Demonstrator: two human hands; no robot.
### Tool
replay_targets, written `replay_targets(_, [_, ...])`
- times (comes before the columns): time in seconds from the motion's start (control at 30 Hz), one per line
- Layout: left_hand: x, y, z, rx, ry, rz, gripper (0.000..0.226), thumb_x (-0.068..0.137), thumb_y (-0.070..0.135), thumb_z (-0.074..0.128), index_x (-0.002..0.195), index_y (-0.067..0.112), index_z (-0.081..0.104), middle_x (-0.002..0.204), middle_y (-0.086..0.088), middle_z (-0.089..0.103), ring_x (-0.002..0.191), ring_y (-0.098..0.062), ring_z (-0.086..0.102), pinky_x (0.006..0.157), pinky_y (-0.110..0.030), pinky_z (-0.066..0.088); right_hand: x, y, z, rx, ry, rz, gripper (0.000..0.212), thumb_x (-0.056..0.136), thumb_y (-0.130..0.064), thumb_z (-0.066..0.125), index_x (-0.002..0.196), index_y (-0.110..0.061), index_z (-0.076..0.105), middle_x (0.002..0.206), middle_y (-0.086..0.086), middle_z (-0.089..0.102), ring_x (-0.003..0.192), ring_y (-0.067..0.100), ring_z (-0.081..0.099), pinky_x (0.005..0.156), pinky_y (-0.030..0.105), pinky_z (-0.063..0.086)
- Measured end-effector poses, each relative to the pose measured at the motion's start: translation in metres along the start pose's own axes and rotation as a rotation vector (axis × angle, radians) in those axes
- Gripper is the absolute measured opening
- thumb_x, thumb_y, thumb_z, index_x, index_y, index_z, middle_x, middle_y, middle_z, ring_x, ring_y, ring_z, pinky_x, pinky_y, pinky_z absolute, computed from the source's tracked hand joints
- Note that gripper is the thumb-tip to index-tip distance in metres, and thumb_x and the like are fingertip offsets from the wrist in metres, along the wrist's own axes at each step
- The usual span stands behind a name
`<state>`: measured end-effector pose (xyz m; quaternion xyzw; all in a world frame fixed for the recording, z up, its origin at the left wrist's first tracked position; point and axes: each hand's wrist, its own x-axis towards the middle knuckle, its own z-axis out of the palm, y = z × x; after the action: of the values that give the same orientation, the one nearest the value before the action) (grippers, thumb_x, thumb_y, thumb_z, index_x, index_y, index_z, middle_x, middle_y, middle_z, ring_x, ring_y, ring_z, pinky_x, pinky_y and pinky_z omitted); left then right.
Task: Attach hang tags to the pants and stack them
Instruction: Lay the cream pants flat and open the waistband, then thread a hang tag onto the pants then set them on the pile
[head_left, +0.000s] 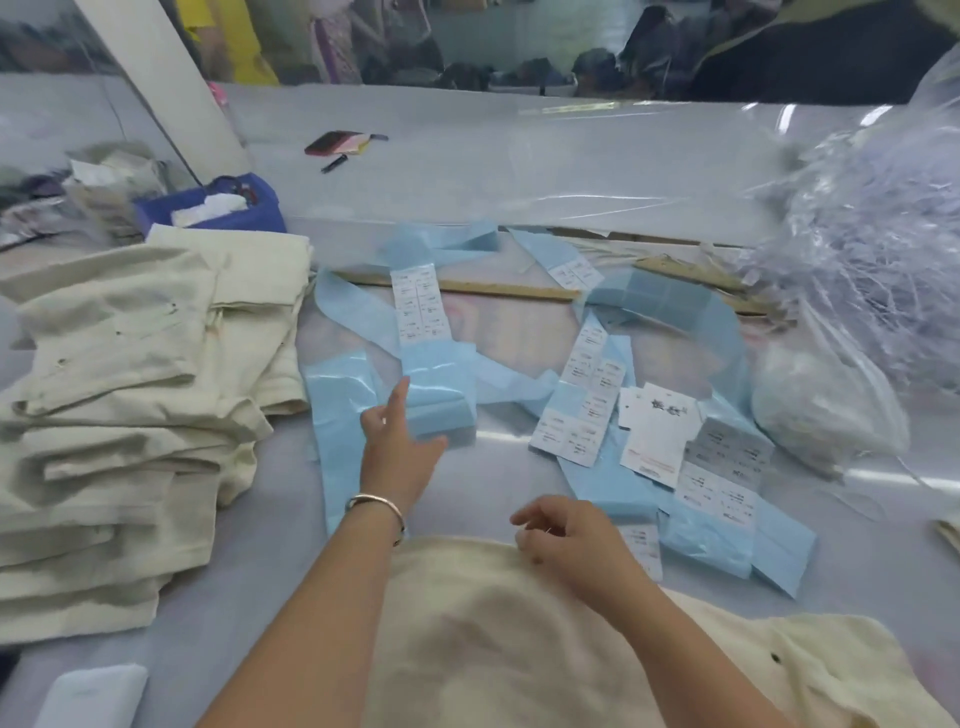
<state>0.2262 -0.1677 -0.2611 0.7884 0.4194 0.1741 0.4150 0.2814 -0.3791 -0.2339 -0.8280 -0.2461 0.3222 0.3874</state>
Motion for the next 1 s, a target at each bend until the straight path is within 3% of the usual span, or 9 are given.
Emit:
replay_targets(0.17, [0.057,-0.005,0.012,0.503,0.012,0.147,0.084,0.076,0.057,0.068,0.148,0.038,0.029,0.149,-0.006,0.021,0.134,-0.029,0.028,0.107,-0.041,0.03,0.033,-0.017,0.023,0.145,-0.03,0.038,0.013,0.082,-0.01,0.065,0.086,-0.021,0.07,0.083,0.009,0.071,0.063,0.01,0.06,0.062,0.027,0.048])
replay_targets(0.23, [0.081,-0.001,0.011,0.41,0.069,0.122,0.067,0.083,0.063,0.057,0.141,0.032,0.043,0.148,-0.004,0.032,0.136,-0.027,0.027,0.109,-0.043,0.025,0.044,-0.017,0.031,0.132,-0.021,0.036,0.015,0.082,-0.008,0.064,0.084,-0.021,0.07,0.081,0.01,0.071,0.059,0.008,0.059,0.058,0.02,0.047])
replay_targets(0.33, [0.115,0.001,0.01,0.277,0.033,-0.006,0.055,0.092,0.052,0.052,0.134,0.016,0.05,0.136,-0.011,0.052,0.127,-0.031,0.044,0.104,-0.041,0.035,0.051,-0.016,0.046,0.133,-0.01,0.055,0.018,0.081,-0.003,0.064,0.08,-0.02,0.07,0.075,0.01,0.071,0.06,0.012,0.062,0.068,0.031,0.053])
replay_targets(0.43, [0.13,-0.001,0.019,0.433,-0.019,-0.023,0.067,0.085,0.058,0.06,0.13,0.011,0.044,0.128,-0.013,0.054,0.12,-0.033,0.049,0.098,-0.041,0.041,0.053,-0.007,0.068,0.046,0.013,0.074,0.026,0.079,-0.007,0.066,0.074,-0.032,0.068,0.075,-0.006,0.072,0.072,0.007,0.066,0.079,0.025,0.052])
replay_targets(0.5, [0.135,-0.001,0.028,0.582,-0.019,-0.05,0.083,0.076,0.066,0.064,0.134,0.014,0.036,0.128,-0.012,0.051,0.12,-0.031,0.049,0.097,-0.04,0.038,0.05,0.001,0.08,-0.045,0.113,0.037,0.035,0.076,-0.01,0.067,0.068,-0.044,0.062,0.077,-0.026,0.067,0.075,-0.004,0.062,0.071,0.008,0.045])
replay_targets(0.6, [0.142,0.0,0.035,0.571,-0.04,-0.135,0.093,0.07,0.066,0.07,0.137,0.015,0.03,0.128,-0.008,0.054,0.12,-0.03,0.052,0.095,-0.04,0.037,0.048,0.01,0.089,-0.095,0.216,-0.049,0.037,0.07,-0.006,0.07,0.063,-0.042,0.063,0.079,-0.031,0.063,0.073,-0.006,0.059,0.064,0.005,0.042])
replay_targets(0.7, [0.145,-0.005,0.035,0.564,-0.039,-0.115,0.069,0.076,0.06,0.069,0.123,0.015,0.045,0.122,-0.007,0.058,0.116,-0.029,0.055,0.093,-0.039,0.037,0.053,0.008,0.088,-0.07,0.268,-0.042,0.043,0.072,-0.009,0.07,0.083,-0.049,0.061,0.081,-0.033,0.062,0.076,-0.007,0.058,0.067,0.006,0.042])
replay_targets(0.87, [0.129,-0.019,0.031,0.442,0.062,0.057,0.025,0.09,0.03,0.061,0.112,0.018,0.061,0.117,-0.009,0.055,0.113,-0.031,0.05,0.092,-0.038,0.039,0.054,0.008,0.093,-0.114,0.299,-0.038,0.032,0.073,-0.011,0.071,0.068,-0.042,0.064,0.089,-0.03,0.06,0.078,-0.009,0.054,0.067,0.004,0.039])
replay_targets(1.0, [0.115,-0.014,0.022,-0.013,0.113,0.16,0.003,0.091,0.016,0.06,0.093,0.016,0.062,0.114,-0.007,0.051,0.105,-0.027,0.05,0.083,-0.025,0.035,0.055,0.009,0.093,-0.106,0.307,-0.041,0.032,0.073,-0.01,0.069,0.067,-0.041,0.063,0.086,-0.028,0.061,0.079,-0.003,0.055,0.065,0.006,0.039])
